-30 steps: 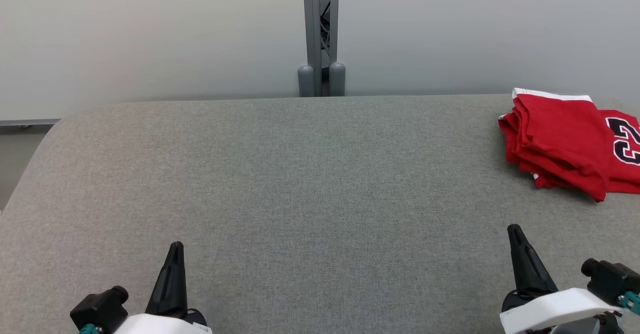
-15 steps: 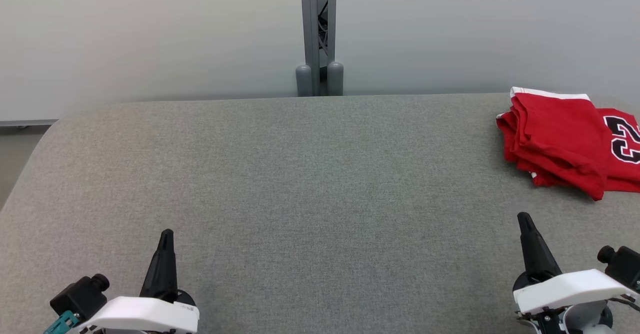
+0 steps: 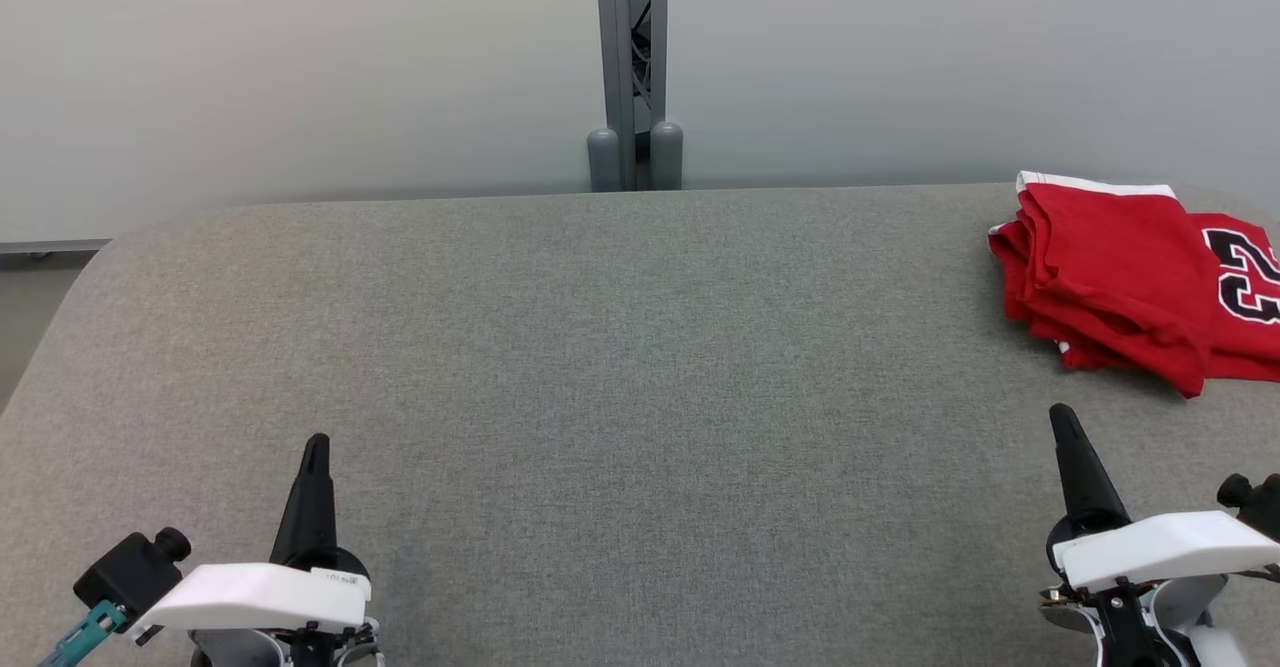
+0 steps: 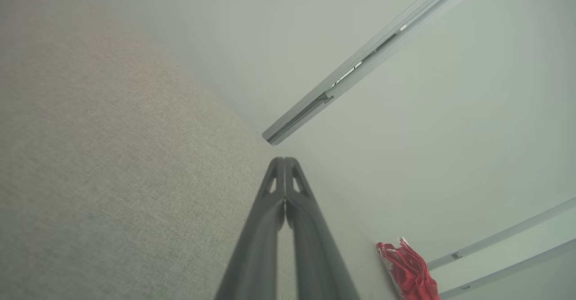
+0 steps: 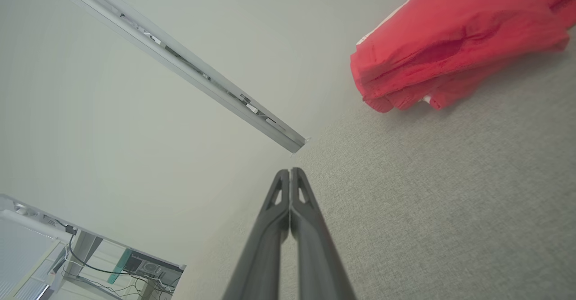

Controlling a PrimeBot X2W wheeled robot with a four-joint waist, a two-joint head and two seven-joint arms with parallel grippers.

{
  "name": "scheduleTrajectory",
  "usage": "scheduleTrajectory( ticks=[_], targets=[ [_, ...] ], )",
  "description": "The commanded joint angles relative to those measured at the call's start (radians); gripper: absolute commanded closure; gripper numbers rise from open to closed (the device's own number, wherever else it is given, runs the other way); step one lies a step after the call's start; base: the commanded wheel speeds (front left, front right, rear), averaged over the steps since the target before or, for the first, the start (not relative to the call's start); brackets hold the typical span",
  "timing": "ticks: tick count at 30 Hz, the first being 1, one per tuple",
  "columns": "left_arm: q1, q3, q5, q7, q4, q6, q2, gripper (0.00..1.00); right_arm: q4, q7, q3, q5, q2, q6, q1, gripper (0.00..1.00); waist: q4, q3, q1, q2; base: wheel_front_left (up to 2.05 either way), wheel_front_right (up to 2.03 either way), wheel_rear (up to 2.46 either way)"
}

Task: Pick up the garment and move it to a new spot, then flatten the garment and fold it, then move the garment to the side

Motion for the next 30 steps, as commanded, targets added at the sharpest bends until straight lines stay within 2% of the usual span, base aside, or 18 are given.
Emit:
scheduleTrajectory(
  ticks=[1, 30],
  targets=[
    [-0.035, 0.009, -0.034, 0.007, -0.002, -0.010, 0.009, 1.00, -0.003, 0.010, -0.010, 0.034, -0.009, 0.000, -0.029, 1.00, 0.000, 0.000, 0.0000, 0.0000, 0.00, 0.00, 0.00],
    [-0.124, 0.059, -0.328, 0.076, 0.067, -0.046, 0.009, 1.00, 0.065, 0.103, -0.066, 0.319, -0.010, 0.000, -0.110, 1.00, -0.011, 0.004, 0.0000, 0.0000, 0.00, 0.00, 0.00]
  ],
)
